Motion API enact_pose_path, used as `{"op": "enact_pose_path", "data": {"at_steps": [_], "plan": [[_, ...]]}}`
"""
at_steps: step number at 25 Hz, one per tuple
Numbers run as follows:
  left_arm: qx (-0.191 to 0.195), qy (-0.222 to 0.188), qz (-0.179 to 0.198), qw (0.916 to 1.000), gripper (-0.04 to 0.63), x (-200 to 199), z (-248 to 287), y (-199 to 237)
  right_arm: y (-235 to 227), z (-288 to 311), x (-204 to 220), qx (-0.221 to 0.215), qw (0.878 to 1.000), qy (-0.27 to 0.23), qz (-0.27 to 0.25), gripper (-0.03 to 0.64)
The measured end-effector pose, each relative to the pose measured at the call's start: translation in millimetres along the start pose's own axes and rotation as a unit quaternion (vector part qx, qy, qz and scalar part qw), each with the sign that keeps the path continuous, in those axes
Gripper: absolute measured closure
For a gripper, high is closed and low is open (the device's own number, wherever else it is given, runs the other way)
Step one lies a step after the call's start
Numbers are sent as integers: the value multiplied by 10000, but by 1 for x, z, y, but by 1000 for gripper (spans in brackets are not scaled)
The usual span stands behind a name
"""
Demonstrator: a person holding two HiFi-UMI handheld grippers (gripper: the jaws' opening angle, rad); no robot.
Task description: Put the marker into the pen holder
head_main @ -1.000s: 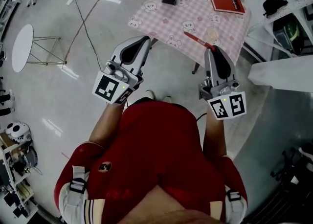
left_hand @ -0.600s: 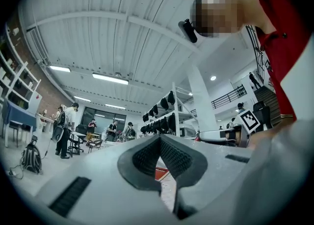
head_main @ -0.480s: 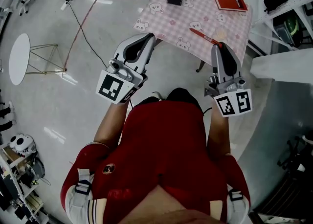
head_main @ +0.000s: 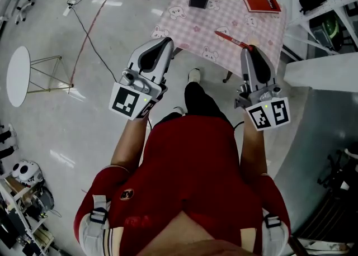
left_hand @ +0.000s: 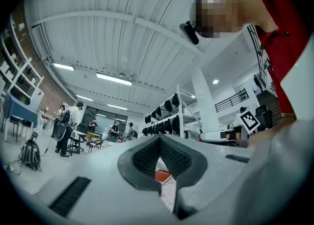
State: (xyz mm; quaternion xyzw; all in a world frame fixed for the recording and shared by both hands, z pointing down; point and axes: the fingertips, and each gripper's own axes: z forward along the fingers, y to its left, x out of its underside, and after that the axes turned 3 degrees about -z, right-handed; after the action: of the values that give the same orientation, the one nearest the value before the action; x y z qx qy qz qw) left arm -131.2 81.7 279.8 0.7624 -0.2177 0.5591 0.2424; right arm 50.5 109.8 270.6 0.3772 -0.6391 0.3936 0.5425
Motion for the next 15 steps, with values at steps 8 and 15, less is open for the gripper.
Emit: {"op": "enact_pose_path", "data": {"at_steps": [8,15], "plan": [[-123,204,179,9996,589,9,39,33,-42,53,10,-150,9998,-73,110,555],[-279,362,285,9985,589,16,80,73,-81,99,19,-237,9997,-38,104,555]]}}
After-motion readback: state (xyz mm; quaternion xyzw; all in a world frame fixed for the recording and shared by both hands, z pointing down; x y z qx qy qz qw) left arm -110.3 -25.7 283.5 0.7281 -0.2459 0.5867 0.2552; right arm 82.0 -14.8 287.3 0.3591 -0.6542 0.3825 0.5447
